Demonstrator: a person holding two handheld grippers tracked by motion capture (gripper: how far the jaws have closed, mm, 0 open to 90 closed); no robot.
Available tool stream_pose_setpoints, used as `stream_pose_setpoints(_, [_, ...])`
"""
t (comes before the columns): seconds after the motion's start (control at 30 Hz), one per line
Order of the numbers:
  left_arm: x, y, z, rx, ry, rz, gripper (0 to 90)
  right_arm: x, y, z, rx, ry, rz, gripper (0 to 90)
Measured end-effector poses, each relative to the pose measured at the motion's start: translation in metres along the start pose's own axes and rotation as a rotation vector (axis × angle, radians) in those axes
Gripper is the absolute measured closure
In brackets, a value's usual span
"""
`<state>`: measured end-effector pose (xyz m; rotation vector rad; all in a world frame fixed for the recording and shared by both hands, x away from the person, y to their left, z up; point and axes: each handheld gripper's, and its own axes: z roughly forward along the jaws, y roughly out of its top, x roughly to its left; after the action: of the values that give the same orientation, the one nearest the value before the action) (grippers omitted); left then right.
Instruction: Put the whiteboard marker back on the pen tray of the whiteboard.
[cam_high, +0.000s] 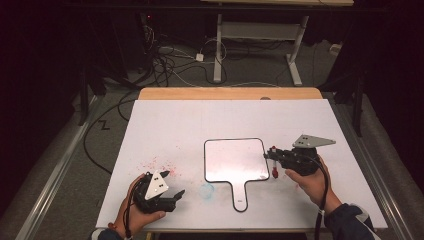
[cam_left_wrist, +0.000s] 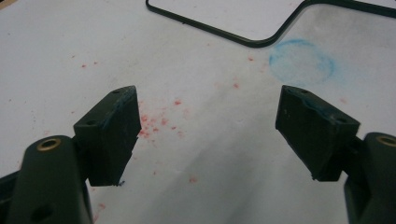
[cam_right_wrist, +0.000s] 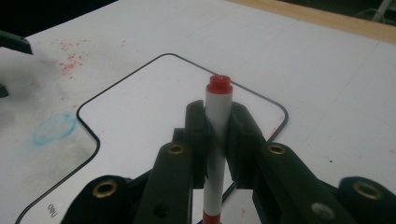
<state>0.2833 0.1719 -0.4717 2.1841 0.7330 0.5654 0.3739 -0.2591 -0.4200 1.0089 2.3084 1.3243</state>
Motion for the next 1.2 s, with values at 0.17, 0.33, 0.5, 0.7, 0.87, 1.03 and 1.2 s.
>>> stream_pose_setpoints(0.17, [-0.001,0.001,0.003,0.019,-0.002,0.017,21.2,-0.009,0.001,0.021,0.006,-0.006,0.048,80.5])
stream_pose_setpoints(0.33, [-0.001,0.000,0.002,0.015,0.000,0.016,21.2,-0.015,0.001,0.045,0.022,-0.021,0.073,79.0])
stream_pose_setpoints(0.5, [-0.002,0.000,0.003,0.024,-0.004,0.020,21.2,-0.023,-0.004,0.063,0.054,-0.068,0.113,76.6])
stream_pose_setpoints(0.7, [-0.003,0.000,0.005,0.038,-0.014,0.024,21.1,-0.032,-0.009,0.073,0.084,-0.142,0.109,73.4])
stream_pose_setpoints(0.87, [-0.003,0.000,0.004,0.035,-0.015,0.023,21.1,-0.033,-0.009,0.072,0.098,-0.178,0.095,71.9])
stream_pose_setpoints(1.03, [-0.004,0.000,0.004,0.032,-0.016,0.026,21.1,-0.036,-0.011,0.072,0.127,-0.209,0.077,71.9])
stream_pose_setpoints(1.2, [-0.003,0.000,0.004,0.031,-0.018,0.025,21.1,-0.037,-0.011,0.068,0.137,-0.217,0.050,69.8])
